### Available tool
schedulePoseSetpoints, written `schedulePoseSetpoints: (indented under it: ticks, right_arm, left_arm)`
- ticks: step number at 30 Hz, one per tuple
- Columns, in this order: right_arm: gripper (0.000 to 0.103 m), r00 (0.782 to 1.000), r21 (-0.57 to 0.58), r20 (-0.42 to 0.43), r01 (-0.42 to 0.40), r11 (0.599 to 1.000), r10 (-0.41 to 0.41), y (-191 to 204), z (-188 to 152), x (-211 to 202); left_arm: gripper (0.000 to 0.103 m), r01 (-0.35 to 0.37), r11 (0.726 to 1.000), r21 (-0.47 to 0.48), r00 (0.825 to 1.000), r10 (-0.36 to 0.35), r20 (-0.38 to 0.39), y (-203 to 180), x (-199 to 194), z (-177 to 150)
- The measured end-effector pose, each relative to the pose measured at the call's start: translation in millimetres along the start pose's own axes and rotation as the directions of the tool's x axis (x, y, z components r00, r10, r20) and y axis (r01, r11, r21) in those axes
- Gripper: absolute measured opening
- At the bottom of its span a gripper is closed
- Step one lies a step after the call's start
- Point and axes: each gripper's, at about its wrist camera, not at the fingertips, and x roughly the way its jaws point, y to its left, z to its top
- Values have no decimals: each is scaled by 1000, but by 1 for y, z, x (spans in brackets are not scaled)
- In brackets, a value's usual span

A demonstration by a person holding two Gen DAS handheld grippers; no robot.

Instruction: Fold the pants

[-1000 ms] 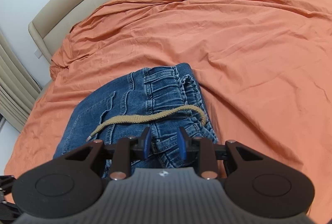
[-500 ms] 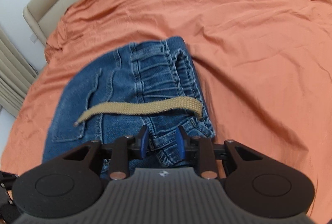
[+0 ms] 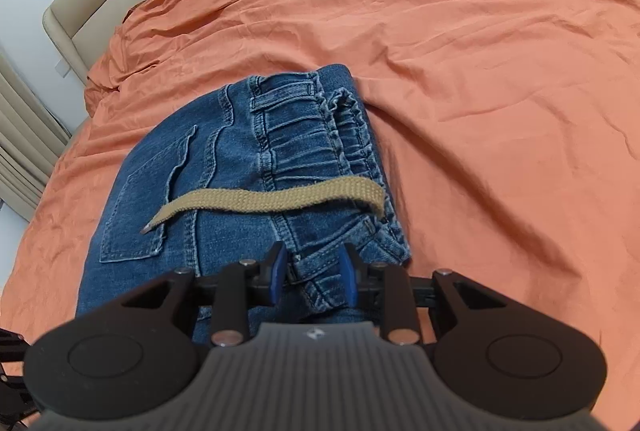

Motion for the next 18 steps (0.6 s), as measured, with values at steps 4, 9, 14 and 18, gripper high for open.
schedulePoseSetpoints:
  ticks: [4,9,14,18]
  right_arm:
    - [28,1000,-19,29,-7,1000,7,1,-1,-16]
    - [43,994,8,102,-34,999,33,-4,4,-30]
    - [63,990,59,127,-66,996,58,-15,11,-33]
    - [65,990,116,117,-89,989,75,-27,19,-25]
  left_arm:
    - [37,37,988,-153,994,-20,108,21,-20,6]
    - [44,101,897,-430,971,5,238,49,-28,15]
    - [60,284,756,-590,918,-37,396,70,-13,19]
    - [73,356,677,-644,891,-38,452,80,4,15]
